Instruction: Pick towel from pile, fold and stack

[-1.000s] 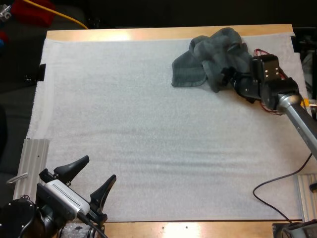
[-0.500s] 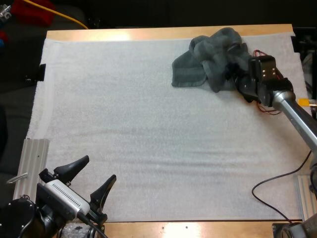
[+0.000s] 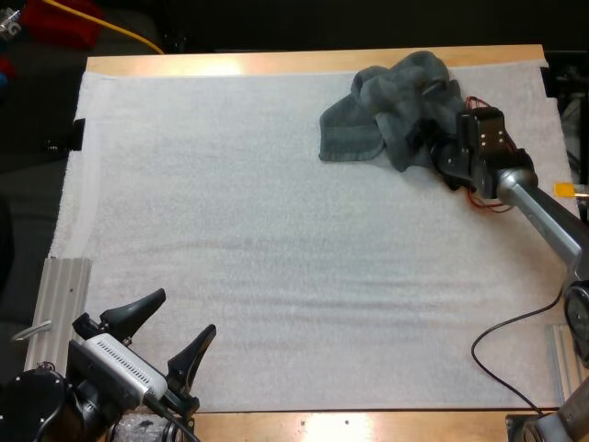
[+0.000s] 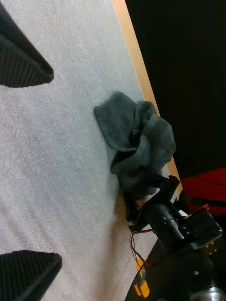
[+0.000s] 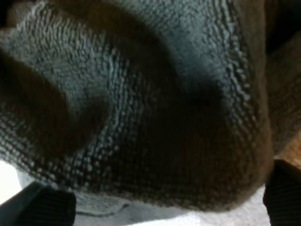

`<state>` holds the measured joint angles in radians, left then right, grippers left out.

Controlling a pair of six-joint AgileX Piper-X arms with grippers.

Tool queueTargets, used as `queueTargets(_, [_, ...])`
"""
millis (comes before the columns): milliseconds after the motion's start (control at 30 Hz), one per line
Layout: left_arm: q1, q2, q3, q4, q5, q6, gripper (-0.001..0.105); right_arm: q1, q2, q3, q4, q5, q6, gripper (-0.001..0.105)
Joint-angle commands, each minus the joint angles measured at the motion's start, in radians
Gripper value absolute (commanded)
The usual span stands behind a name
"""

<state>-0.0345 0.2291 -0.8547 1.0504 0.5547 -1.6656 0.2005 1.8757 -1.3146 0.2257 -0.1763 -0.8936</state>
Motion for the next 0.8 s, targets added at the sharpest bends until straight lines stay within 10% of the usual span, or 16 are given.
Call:
queueTargets(0, [-0.001,0.004,-0.005,-0.009,0.002,-0.005,0.069,-0.003,-0.003,-0.006,-0.006,-0.007,0.001,0.071])
queueTargets(133, [-0.001,0.004,-0.005,-0.009,0.002,-0.005,0.069,-0.003,-0.003,-0.006,-0.012,0.019,0.001,0.044])
queueTargets(767, [-0.001,0.004,-0.005,-0.009,0.002,-0.005,0.069,-0.011,-0.011,-0.006,-0.012,-0.031,-0.030,0.006])
